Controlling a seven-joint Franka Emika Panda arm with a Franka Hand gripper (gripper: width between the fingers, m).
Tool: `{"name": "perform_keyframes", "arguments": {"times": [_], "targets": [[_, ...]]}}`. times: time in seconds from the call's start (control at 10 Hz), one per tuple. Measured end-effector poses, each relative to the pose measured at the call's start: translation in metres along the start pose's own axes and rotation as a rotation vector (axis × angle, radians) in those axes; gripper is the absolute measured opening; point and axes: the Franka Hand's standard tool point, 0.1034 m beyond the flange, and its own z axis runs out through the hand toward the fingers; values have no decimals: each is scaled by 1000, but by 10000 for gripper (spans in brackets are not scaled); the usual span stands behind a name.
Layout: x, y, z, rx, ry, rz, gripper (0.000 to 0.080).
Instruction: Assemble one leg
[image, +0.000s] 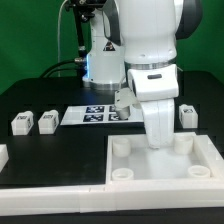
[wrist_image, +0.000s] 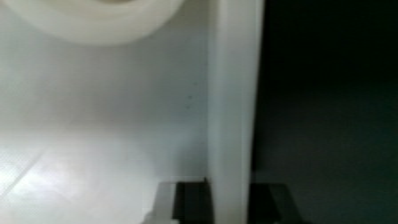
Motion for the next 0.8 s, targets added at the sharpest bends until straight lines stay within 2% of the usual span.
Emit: {"name": "perform_keyframes", "arguments": {"times": [0.3, 0.4, 0.5, 0.6, 0.8], "targets": [[0, 0, 1, 1, 0, 1, 64], [-1, 0, 1, 1, 0, 2, 289], [-1, 0, 1, 1, 0, 2, 289], [-1, -1, 1, 1, 0, 3, 491], [-1, -1, 1, 1, 0, 3, 491]]}}
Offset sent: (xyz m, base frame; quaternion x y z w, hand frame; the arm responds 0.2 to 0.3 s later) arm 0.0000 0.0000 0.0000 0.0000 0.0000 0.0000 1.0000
